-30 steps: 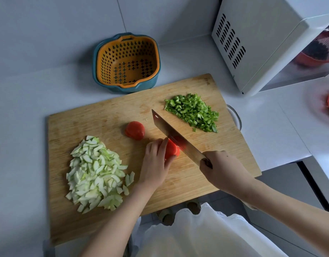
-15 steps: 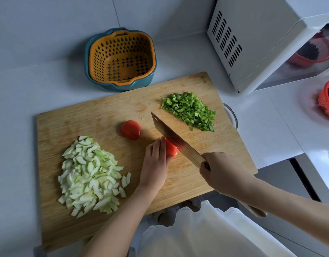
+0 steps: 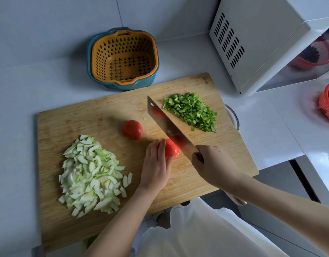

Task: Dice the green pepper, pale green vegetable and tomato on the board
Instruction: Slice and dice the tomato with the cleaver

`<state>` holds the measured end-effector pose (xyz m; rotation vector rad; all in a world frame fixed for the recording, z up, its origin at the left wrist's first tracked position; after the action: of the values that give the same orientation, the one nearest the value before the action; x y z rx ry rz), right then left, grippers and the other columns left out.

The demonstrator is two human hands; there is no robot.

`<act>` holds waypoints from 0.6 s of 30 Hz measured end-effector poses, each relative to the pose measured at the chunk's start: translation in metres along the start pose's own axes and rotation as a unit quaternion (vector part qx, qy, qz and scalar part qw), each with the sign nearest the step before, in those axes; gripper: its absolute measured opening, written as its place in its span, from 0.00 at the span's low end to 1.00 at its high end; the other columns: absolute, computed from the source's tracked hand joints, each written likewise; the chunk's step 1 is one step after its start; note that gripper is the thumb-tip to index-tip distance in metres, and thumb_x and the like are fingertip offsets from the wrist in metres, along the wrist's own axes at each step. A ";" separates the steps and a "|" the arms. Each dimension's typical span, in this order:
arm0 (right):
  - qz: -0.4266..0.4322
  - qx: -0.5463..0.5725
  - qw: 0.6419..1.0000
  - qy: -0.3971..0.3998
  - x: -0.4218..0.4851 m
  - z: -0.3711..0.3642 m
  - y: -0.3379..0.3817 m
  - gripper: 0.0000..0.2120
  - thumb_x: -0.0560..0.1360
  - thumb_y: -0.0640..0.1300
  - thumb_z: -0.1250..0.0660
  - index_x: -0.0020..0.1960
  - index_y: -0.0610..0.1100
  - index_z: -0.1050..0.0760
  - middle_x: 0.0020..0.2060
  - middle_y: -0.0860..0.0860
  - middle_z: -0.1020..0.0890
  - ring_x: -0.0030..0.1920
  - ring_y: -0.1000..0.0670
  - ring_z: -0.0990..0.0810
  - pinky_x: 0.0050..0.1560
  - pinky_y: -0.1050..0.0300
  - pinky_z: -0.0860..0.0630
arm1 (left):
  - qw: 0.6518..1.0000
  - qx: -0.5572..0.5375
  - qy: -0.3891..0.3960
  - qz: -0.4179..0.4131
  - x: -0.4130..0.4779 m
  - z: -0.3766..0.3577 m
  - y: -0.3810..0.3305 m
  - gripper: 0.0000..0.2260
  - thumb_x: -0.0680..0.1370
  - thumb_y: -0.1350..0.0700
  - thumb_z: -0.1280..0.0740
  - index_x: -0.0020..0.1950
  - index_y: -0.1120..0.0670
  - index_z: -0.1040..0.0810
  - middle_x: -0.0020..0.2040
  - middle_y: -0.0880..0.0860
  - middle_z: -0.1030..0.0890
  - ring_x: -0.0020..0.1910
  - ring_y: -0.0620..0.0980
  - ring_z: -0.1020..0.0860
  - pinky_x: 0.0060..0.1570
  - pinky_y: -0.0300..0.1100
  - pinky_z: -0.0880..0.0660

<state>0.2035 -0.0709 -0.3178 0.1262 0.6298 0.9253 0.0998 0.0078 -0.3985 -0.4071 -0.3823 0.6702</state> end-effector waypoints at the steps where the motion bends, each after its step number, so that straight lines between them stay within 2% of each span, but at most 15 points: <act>1: 0.000 -0.007 1.000 0.007 -0.005 0.002 0.000 0.15 0.79 0.42 0.46 0.33 0.46 0.38 0.26 0.51 0.32 0.26 0.52 0.36 0.26 0.60 0.41 | 1.000 -0.001 -0.003 -0.002 0.000 -0.001 0.001 0.21 0.82 0.48 0.47 0.65 0.64 0.33 0.58 0.64 0.26 0.58 0.59 0.29 0.59 0.52 0.28; 6: -0.023 -0.048 0.997 0.058 -0.017 -0.001 -0.007 0.15 0.79 0.43 0.47 0.33 0.48 0.38 0.27 0.52 0.32 0.26 0.53 0.35 0.25 0.63 0.41 | 1.000 0.025 0.005 -0.014 -0.001 -0.003 0.000 0.20 0.81 0.51 0.47 0.61 0.65 0.27 0.55 0.64 0.25 0.55 0.59 0.27 0.55 0.50 0.26; 13: -0.045 -0.054 0.993 0.099 -0.032 0.000 -0.016 0.15 0.79 0.43 0.47 0.33 0.48 0.40 0.27 0.53 0.32 0.25 0.54 0.34 0.25 0.64 0.40 | 0.999 0.042 -0.005 -0.025 -0.001 -0.005 0.002 0.18 0.80 0.53 0.44 0.61 0.65 0.28 0.55 0.64 0.26 0.54 0.59 0.27 0.55 0.50 0.25; 16: -0.037 -0.028 0.993 0.109 -0.013 -0.007 -0.007 0.14 0.79 0.42 0.48 0.35 0.47 0.36 0.28 0.53 0.30 0.26 0.55 0.30 0.25 0.65 0.36 | 0.998 0.046 -0.008 -0.030 0.000 -0.003 -0.001 0.18 0.80 0.53 0.45 0.60 0.65 0.28 0.55 0.63 0.25 0.54 0.57 0.28 0.55 0.49 0.26; 18: -0.028 -0.011 0.996 0.089 0.008 -0.017 0.001 0.12 0.79 0.41 0.47 0.37 0.45 0.33 0.30 0.52 0.28 0.29 0.52 0.27 0.28 0.62 0.31 | 0.998 0.048 -0.009 -0.032 0.001 -0.003 -0.001 0.18 0.80 0.52 0.45 0.60 0.65 0.28 0.55 0.63 0.25 0.54 0.58 0.28 0.56 0.49 0.27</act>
<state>0.1965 -0.0667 -0.3350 0.0051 0.7839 0.8955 0.1021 0.0071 -0.4003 -0.2972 -0.3769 0.6271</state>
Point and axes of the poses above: each hand's wrist, its own x-axis towards the middle knuckle, its own z-axis out of the back of the hand, y = z × x, the point moved 8 cm from there along x, towards the middle knuckle
